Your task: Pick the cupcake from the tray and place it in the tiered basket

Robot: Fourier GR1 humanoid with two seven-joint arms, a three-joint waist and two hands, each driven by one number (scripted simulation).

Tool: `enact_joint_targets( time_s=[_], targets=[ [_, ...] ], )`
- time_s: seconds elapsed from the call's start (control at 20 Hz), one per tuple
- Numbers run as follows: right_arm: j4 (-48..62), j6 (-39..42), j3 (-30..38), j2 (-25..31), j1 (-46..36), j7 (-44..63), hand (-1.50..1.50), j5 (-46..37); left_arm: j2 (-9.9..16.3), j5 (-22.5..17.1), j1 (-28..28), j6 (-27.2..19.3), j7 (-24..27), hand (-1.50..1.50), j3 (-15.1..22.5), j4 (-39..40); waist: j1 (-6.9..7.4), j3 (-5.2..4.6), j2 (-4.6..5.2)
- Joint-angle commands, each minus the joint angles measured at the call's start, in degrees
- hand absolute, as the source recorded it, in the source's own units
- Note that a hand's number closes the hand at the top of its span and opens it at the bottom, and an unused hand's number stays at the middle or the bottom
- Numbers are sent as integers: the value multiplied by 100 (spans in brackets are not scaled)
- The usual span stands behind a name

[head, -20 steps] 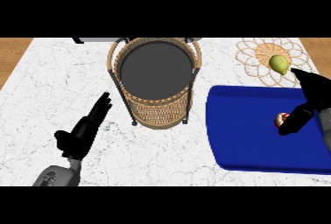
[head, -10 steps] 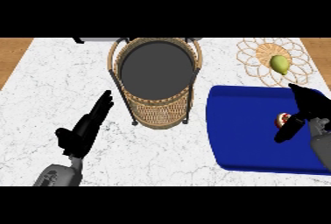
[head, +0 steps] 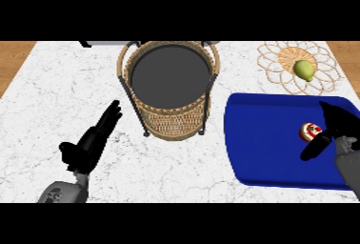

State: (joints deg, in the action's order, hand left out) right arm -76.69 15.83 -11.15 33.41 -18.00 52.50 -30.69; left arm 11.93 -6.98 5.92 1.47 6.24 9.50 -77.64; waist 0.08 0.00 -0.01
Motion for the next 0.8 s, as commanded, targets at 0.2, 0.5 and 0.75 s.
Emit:
enact_joint_targets(
  time_s=[0.2,0.5,0.75],
  targets=[
    [926,-255,345,-535,80,-820,-150,-619,-149,167,-20,217,-204,0,-149,-161,17,2,3],
    [1430,-13,783,-485,-230,-1207,-150,-902,-253,323,68,242,-361,0,-334,-245,11,1,3],
    [1360,-860,856,-751,-124,-2010,150,-893,-349,300,-21,328,10,0,-344,33,21,3,6]
  ],
)
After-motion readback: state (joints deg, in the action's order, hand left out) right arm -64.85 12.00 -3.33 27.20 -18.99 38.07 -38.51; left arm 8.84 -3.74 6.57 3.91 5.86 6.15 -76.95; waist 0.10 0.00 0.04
